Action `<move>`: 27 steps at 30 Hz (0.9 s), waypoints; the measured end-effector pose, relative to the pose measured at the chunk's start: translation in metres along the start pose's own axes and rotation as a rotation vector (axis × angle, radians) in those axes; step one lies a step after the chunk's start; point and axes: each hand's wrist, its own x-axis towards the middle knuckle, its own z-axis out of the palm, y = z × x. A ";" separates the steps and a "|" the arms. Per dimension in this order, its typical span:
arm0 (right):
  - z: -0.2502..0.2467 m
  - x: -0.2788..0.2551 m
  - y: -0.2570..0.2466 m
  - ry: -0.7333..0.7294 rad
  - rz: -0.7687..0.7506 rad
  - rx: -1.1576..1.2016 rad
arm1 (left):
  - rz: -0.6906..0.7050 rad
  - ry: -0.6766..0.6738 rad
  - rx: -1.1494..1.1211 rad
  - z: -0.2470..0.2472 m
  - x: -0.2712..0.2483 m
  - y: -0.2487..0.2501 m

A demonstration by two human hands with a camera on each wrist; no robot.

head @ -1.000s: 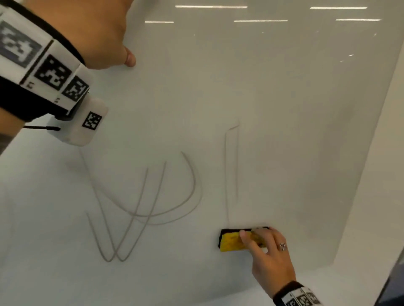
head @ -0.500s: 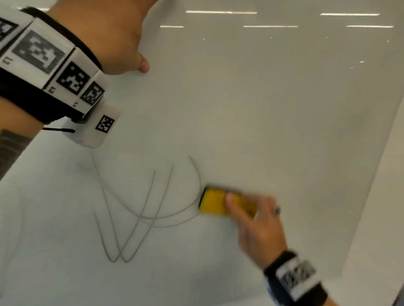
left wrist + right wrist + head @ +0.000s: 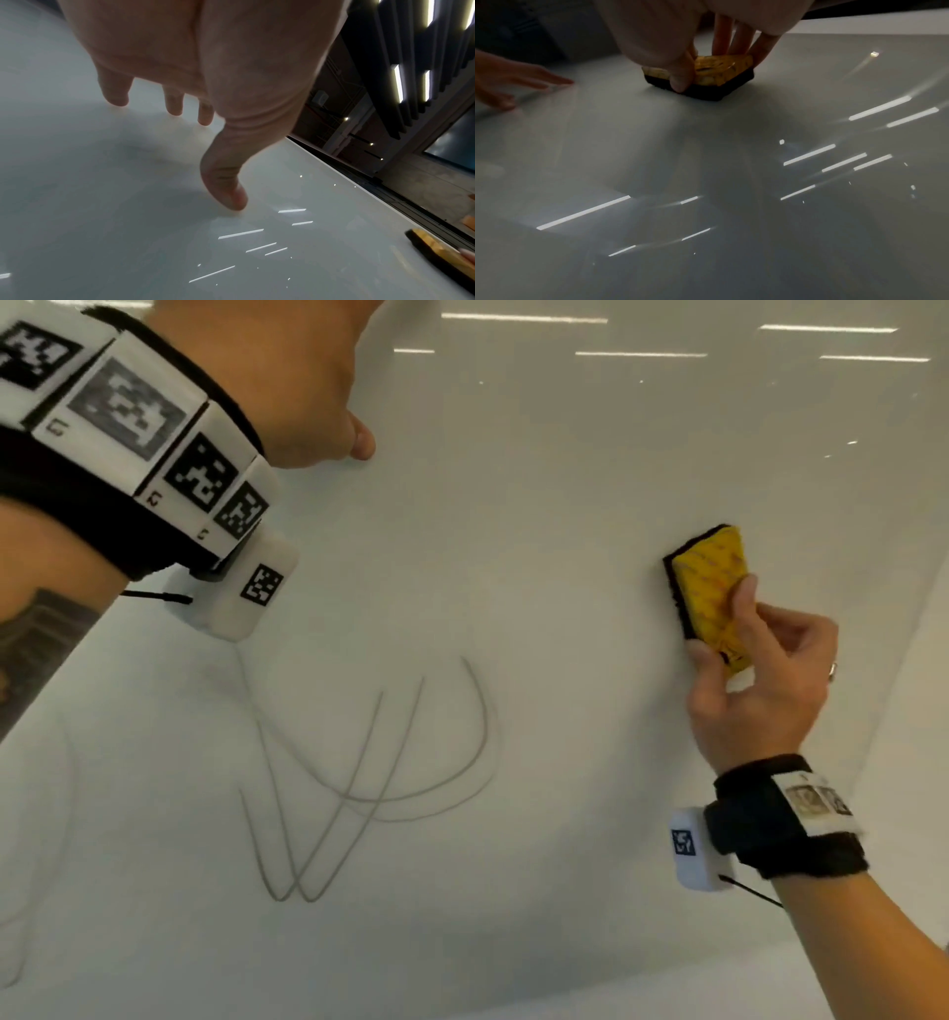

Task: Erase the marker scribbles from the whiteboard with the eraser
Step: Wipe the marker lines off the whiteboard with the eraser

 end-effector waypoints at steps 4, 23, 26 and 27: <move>0.016 -0.093 -0.036 -0.029 -0.004 0.008 | 0.190 0.137 0.173 -0.010 -0.014 -0.010; 0.065 -0.143 -0.146 -0.215 -0.313 0.004 | 0.830 0.547 0.409 -0.067 -0.004 -0.206; 0.056 -0.245 -0.147 -0.538 -0.627 0.005 | 0.797 0.542 0.414 -0.079 0.005 -0.222; 0.053 -0.252 -0.144 -0.594 -0.674 0.014 | 0.796 0.535 0.423 -0.083 0.009 -0.228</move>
